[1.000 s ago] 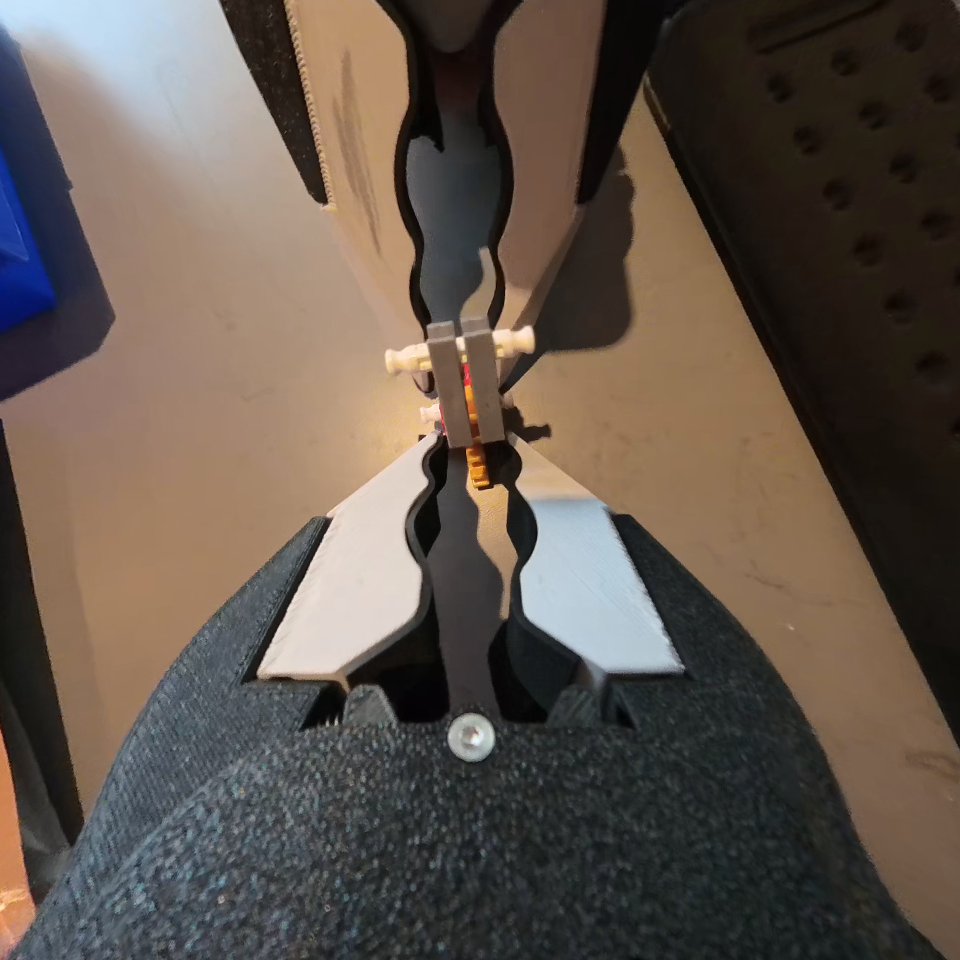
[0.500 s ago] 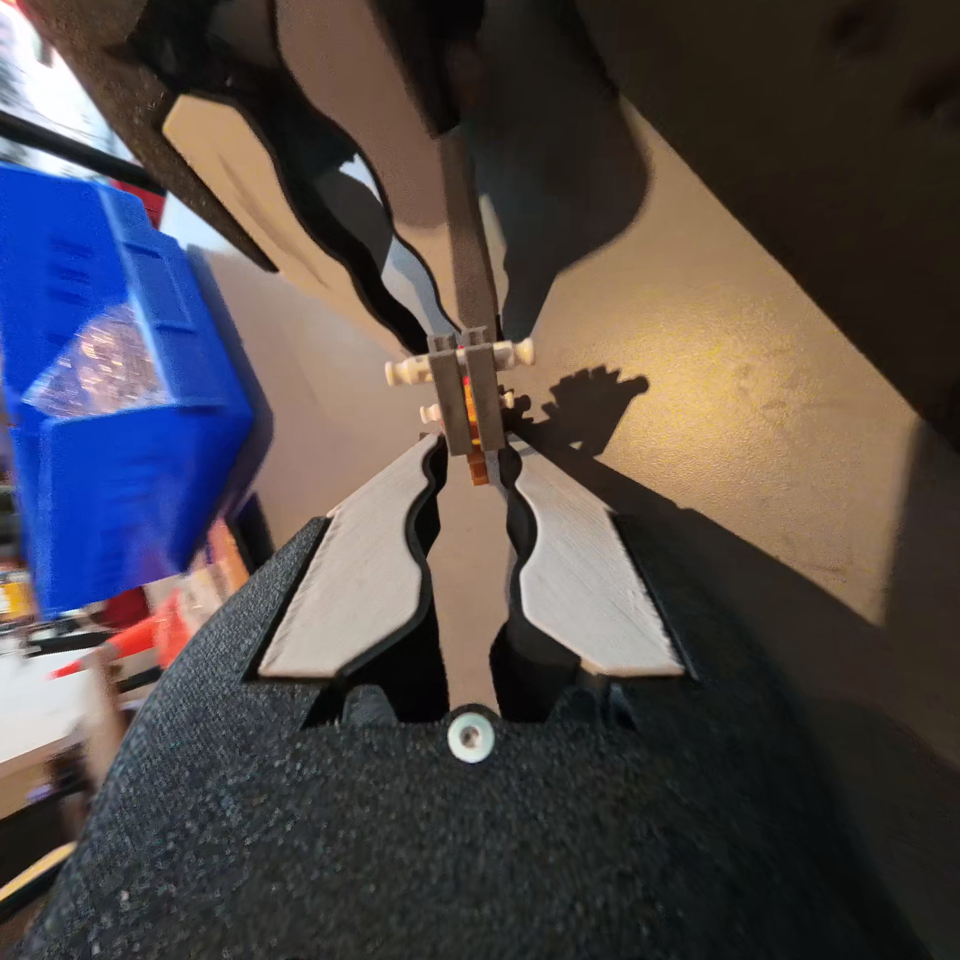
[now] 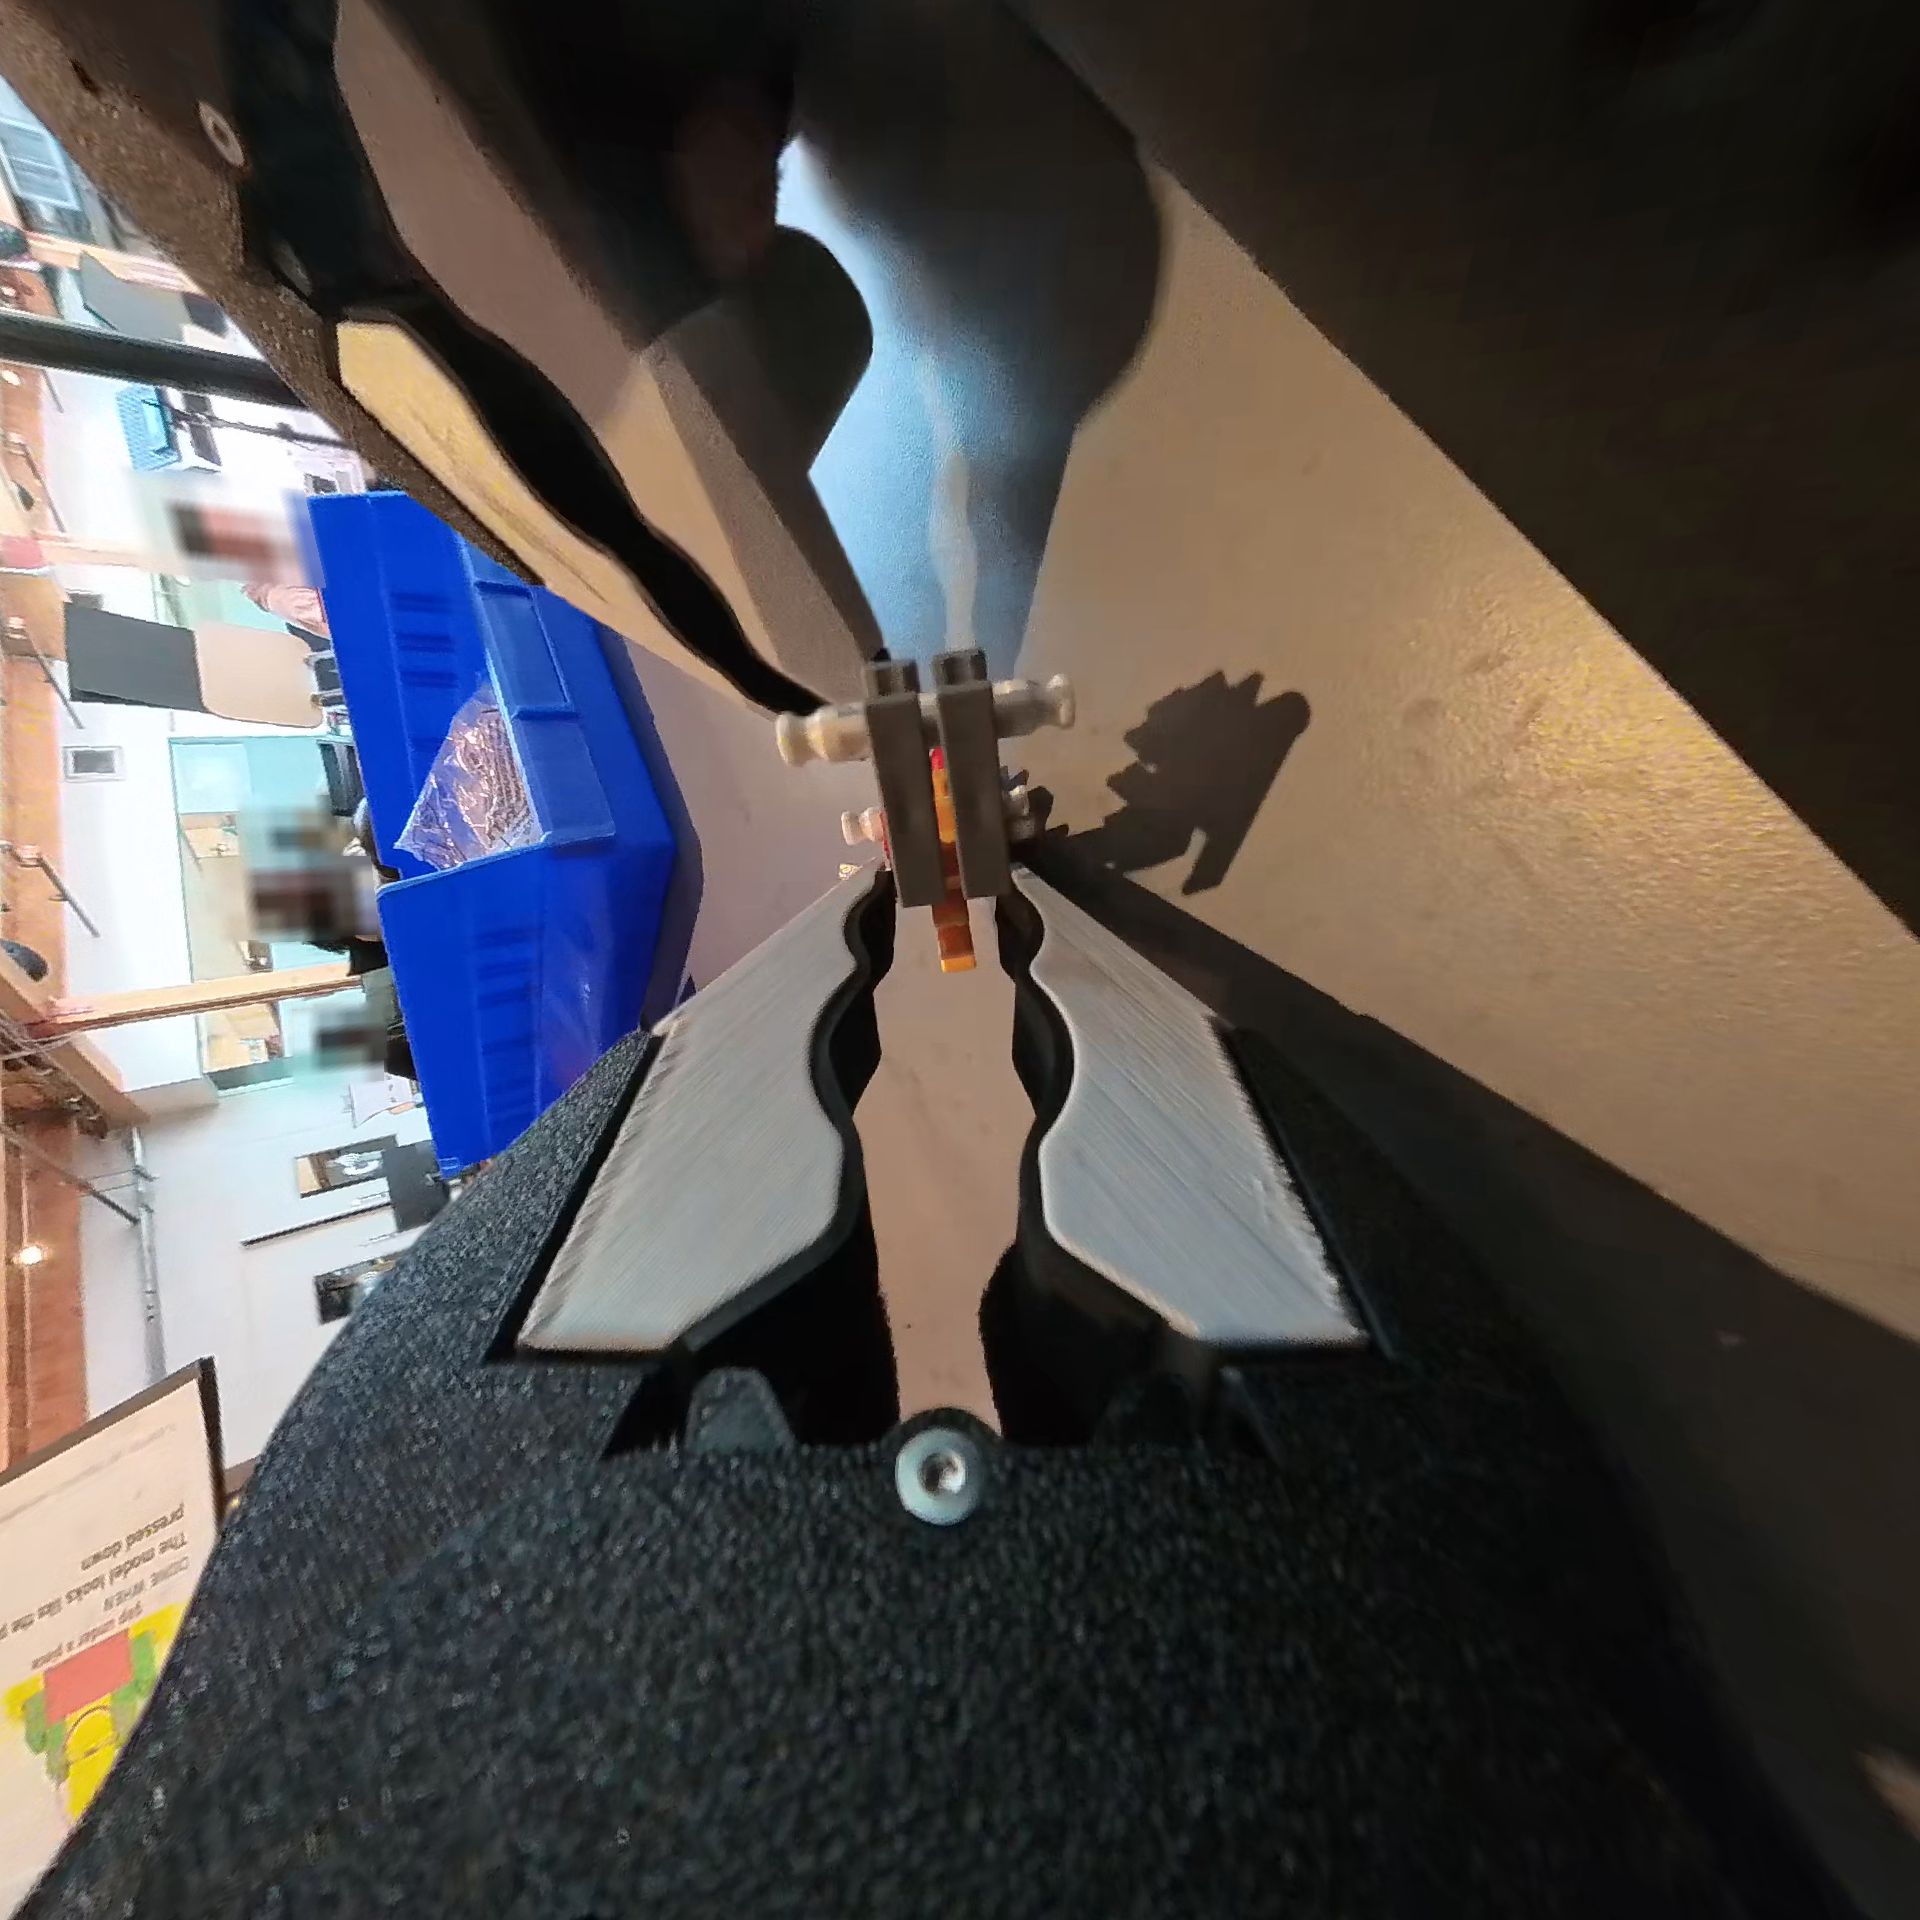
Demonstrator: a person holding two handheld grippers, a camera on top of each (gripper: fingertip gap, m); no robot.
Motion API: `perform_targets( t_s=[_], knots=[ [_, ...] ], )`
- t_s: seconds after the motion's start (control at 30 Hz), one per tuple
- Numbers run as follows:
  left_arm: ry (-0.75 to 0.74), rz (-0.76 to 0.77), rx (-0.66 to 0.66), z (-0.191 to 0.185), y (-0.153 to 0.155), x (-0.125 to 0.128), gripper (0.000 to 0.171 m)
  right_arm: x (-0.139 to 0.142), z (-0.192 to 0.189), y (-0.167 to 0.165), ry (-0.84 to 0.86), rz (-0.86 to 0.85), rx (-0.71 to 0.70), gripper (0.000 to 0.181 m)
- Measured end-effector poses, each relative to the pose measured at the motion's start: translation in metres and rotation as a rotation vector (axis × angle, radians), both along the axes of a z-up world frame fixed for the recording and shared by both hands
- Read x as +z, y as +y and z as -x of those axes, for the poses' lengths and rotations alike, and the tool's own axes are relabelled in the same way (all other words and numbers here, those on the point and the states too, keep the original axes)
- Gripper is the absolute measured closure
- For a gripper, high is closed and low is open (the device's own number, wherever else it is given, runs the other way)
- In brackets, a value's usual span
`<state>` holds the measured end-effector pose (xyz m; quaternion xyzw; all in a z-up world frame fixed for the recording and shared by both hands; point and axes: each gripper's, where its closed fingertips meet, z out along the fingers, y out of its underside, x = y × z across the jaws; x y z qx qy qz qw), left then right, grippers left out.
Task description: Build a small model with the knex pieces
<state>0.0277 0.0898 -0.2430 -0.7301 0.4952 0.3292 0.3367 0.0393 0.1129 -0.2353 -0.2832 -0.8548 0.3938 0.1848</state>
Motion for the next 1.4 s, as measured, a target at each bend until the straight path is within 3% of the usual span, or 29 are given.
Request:
perform_targets(
  t_s=[0.47, 0.83, 1.03, 1.23, 1.4],
  knots=[
    [-0.018, -0.009, -0.001, 0.001, -0.002, -0.001, 0.155, -0.007, 0.005, 0.001, -0.05, -0.015, -0.012, 0.181],
    [-0.002, -0.022, -0.015, 0.001, -0.002, -0.001, 0.155, 0.0, 0.002, 0.001, -0.087, 0.0, 0.051, 0.169],
    [0.019, -0.021, -0.032, 0.001, -0.004, -0.001, 0.155, -0.005, -0.003, 0.01, -0.104, -0.108, 0.115, 0.169],
    [0.003, -0.02, -0.037, 0.001, -0.004, -0.002, 0.155, -0.006, -0.007, 0.032, -0.131, -0.152, 0.053, 0.168],
    [-0.011, -0.025, -0.033, 0.0, -0.003, -0.002, 0.155, -0.016, -0.009, 0.03, -0.152, -0.185, 0.05, 0.17]
  ],
)
